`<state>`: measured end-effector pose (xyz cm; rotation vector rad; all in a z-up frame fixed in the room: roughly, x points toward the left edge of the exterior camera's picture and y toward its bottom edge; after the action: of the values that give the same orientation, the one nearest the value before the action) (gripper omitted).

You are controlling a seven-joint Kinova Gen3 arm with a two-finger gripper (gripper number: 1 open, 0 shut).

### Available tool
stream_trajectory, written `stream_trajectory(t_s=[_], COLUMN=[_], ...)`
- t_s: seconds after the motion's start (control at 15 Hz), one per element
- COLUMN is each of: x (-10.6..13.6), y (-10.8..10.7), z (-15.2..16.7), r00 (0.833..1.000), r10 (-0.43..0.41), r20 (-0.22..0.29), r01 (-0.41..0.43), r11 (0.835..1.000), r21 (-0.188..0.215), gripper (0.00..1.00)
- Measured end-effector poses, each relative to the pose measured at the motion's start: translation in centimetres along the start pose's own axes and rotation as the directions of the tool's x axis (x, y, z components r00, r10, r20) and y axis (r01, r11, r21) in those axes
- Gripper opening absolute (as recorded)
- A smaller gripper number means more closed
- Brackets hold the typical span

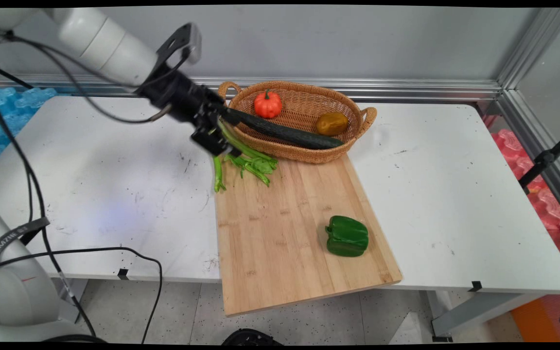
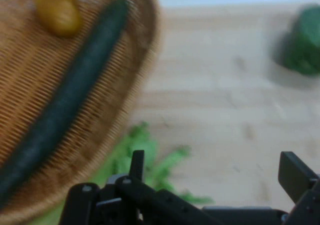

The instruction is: Pick up the potato from the vegetable basket

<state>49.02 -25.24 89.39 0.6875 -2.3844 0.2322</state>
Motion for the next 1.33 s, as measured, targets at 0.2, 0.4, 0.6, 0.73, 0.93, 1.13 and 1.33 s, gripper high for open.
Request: stream_trajectory(t_s=[0.2,0.4,0.6,0.73,0.93,1.13,1.33], x=[2.7,5.2,7.6,8.9,10.6,11.9,12.9], y=[-1.5,-3.1,-4.5,-5.5,-6.9,-8.3,-9.3], z=[1.4,3.3,5.9,7.7,10.6,13.7,16.3], r00=[0.997,0.993,0.988,0.986,0.983,0.981,0.980], r10=[-0.068,-0.112,-0.141,-0.158,-0.175,-0.190,-0.200], r20=[-0.026,-0.044,-0.056,-0.059,-0.056,-0.042,-0.027], r01=[0.070,0.116,0.147,0.165,0.181,0.194,0.201], r11=[0.996,0.988,0.981,0.977,0.971,0.968,0.966], r21=[0.057,0.099,0.125,0.138,0.155,0.162,0.162], gripper=[1.00,1.00,1.00,1.00,1.00,1.00,1.00])
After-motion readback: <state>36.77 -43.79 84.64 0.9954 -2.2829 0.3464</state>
